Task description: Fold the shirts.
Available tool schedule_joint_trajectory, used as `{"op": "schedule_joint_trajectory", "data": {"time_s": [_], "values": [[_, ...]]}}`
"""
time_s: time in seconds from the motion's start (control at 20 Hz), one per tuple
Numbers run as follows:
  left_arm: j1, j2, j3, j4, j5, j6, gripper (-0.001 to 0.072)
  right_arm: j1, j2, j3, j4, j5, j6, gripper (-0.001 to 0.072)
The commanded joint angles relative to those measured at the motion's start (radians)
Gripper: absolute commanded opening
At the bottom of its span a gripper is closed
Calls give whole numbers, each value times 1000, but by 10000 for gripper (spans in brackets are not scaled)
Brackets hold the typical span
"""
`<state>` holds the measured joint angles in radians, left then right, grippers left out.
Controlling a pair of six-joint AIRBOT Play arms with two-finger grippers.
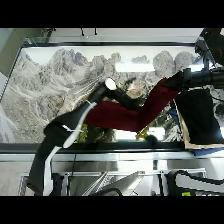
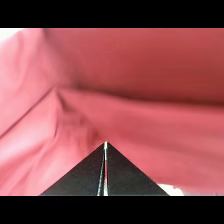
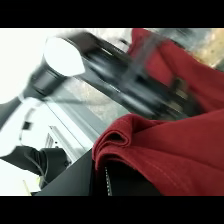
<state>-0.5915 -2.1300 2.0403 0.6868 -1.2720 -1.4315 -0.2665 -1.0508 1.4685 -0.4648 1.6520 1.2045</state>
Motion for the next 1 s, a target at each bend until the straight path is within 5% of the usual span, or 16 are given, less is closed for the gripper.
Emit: {"op": "schedule_joint_trajectory", "data": {"time_s": [0.0, 0.25, 0.5, 0.55, 0.6, 0.65, 0.85, 0.9, 0.95], "values": [[182, 139, 1, -6, -230, 19, 11, 46, -3, -36, -11, -52, 0, 16], [541, 385, 0, -7, -313, 16, 12, 368, -21, -83, -13, -386, 0, 16], [719, 502, 0, -7, -361, 16, 12, 760, -217, -83, -51, -810, -6, 22], [731, 512, 0, -7, -368, 16, 12, 821, -274, -83, -45, -896, -31, 117], [734, 517, -1, -7, -369, 16, 12, 877, -325, -82, -18, -977, -57, 393], [734, 519, -2, -8, -370, 16, 12, 909, -357, -82, 34, -1022, -80, 531], [734, 518, -3, -8, -367, 16, 12, 858, -297, -80, 72, -948, -165, 522], [734, 518, -3, -7, -366, 16, 13, 809, -257, -80, 53, -894, -164, 483], [734, 517, -3, -7, -367, 16, 12, 752, -216, -80, 22, -829, -151, 360]]}}
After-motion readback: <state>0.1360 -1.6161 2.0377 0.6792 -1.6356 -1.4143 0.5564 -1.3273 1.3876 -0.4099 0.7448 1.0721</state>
